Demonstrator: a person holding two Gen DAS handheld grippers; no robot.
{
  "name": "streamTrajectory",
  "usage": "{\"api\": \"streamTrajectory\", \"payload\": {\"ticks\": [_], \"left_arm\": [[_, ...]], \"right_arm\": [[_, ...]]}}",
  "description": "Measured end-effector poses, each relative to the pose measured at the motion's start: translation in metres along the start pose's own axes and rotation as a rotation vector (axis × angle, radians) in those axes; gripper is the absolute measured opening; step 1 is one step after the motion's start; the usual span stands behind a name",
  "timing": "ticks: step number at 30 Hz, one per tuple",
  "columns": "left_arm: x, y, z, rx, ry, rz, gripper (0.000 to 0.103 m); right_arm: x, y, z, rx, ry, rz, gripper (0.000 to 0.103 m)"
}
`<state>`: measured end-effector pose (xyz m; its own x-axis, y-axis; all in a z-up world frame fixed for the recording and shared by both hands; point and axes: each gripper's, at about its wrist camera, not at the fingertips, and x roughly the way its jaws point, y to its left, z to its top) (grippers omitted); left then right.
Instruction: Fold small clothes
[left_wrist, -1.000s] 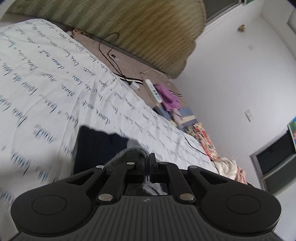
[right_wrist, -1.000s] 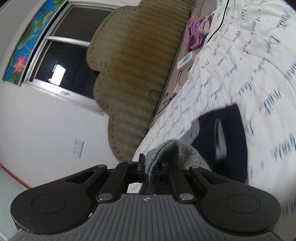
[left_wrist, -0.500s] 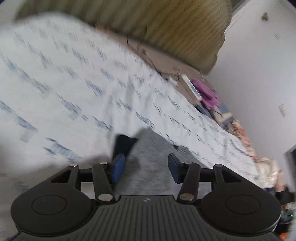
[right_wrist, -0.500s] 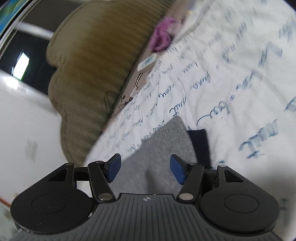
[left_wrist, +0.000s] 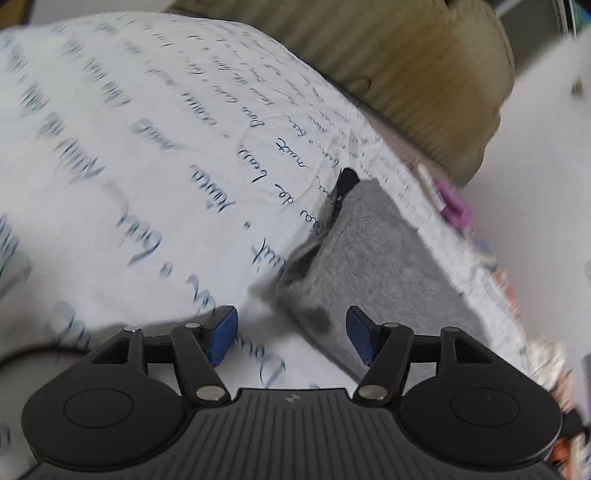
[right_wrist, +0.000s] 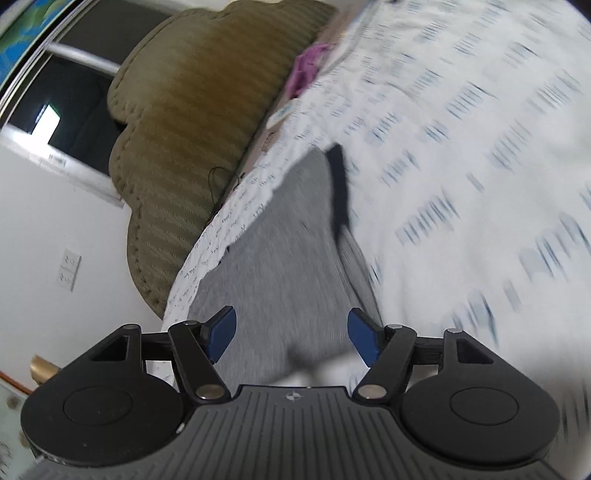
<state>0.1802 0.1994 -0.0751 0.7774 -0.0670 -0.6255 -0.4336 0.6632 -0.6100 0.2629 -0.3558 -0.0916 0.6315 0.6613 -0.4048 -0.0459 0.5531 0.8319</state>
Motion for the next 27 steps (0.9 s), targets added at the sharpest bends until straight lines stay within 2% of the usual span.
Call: {"api": "streamTrajectory", "payload": {"ticks": [2, 3, 5, 6, 8, 9, 11, 14, 17, 20, 22, 23, 24, 25, 26, 27], "left_arm": [[0.001, 0.007, -0.003, -0.066, 0.015, -0.077, 0.075], [0.004, 0.012, -0.004, -0.131, 0.017, -0.108, 0.077], [0.004, 0.016, -0.007, -0.255, -0.006, -0.114, 0.077], [0.005, 0.015, -0.008, -0.276, 0.0, -0.129, 0.08], [0.011, 0.014, -0.009, -0.294, 0.022, -0.163, 0.08], [0.014, 0.013, -0.008, -0.302, 0.014, -0.163, 0.081], [0.03, 0.008, -0.004, -0.292, 0.024, -0.194, 0.086], [0.045, -0.002, 0.003, -0.313, 0.014, -0.194, 0.09], [0.057, -0.017, 0.005, -0.243, -0.006, -0.169, 0.09], [0.059, -0.032, 0.0, -0.148, 0.0, -0.143, 0.089], [0.058, -0.034, -0.005, -0.111, -0.005, -0.115, 0.066], [0.06, -0.032, -0.005, -0.099, 0.011, -0.091, 0.037], [0.063, -0.029, -0.005, -0.107, 0.022, -0.075, 0.023], [0.065, -0.023, -0.004, -0.125, 0.03, -0.079, 0.017], [0.069, -0.018, -0.002, -0.139, 0.05, -0.09, 0.008], [0.07, -0.015, -0.001, -0.151, 0.061, -0.094, 0.007]], "right_arm": [[-0.003, -0.009, -0.012, 0.07, 0.014, 0.036, 0.071], [-0.001, -0.012, -0.015, 0.091, 0.021, 0.044, 0.073], [0.009, -0.012, -0.017, 0.104, 0.023, 0.0, 0.071], [0.012, -0.009, -0.018, 0.116, 0.015, -0.036, 0.071], [0.015, 0.002, -0.021, 0.114, -0.015, -0.044, 0.075], [0.018, 0.005, -0.022, 0.111, -0.026, -0.042, 0.081], [0.026, 0.002, -0.021, 0.13, -0.04, -0.05, 0.083], [0.04, 0.002, -0.016, 0.148, -0.088, -0.05, 0.083], [0.061, 0.007, -0.01, 0.14, -0.107, -0.05, 0.082], [0.076, 0.011, -0.011, 0.125, -0.142, -0.057, 0.064], [0.083, 0.008, -0.013, 0.134, -0.142, -0.039, 0.023], [0.087, 0.004, -0.015, 0.151, -0.128, -0.025, 0.015], [0.091, -0.001, -0.016, 0.169, -0.113, -0.024, 0.013], [0.092, -0.004, -0.018, 0.179, -0.111, -0.031, 0.008], [0.093, -0.007, -0.02, 0.184, -0.119, -0.035, 0.008], [0.093, -0.009, -0.02, 0.192, -0.127, -0.027, 0.008]]}}
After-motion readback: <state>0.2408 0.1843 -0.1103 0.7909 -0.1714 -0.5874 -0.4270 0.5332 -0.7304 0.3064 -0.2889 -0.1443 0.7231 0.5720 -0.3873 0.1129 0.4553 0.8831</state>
